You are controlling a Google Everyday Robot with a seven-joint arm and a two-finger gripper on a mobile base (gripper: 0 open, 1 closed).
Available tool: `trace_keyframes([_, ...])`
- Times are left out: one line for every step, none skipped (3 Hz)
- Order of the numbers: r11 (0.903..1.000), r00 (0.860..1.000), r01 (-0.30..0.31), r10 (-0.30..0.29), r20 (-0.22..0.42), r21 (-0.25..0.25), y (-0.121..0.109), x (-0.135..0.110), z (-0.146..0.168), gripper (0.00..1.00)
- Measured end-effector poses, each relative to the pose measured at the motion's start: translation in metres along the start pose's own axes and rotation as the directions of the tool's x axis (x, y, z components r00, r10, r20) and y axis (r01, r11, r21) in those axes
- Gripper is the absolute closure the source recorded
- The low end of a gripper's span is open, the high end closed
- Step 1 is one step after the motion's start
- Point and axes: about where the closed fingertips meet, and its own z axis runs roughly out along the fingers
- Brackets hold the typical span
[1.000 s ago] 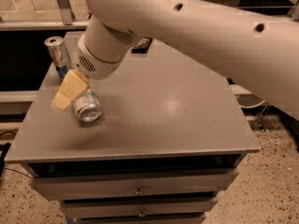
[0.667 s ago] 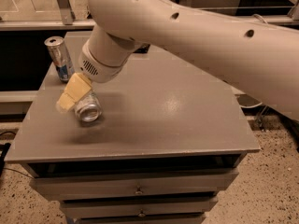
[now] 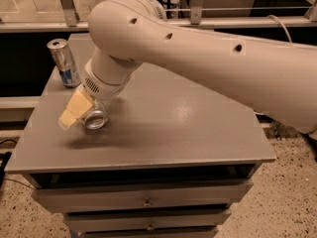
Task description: Pick 7up can
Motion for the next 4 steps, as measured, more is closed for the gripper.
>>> trace_keyframes([0.9999,1.0,0.003,-0.003,0.002,0.011,0.001,-0.004,0.005,0.16])
trace_keyframes([0.9988,0.999,0.029,-0.029,0.023,0.039,0.001,-0.014,-0.004,0.46])
trace_keyframes([0.9951,0.995,0.066,-0.071,0.065,0.074,0.002,-0.029,-0.029,0.77])
trace_keyframes([0.9899,0.99,0.097,-0.106,0.095,0.104,0.002,-0.04,-0.055,0.99])
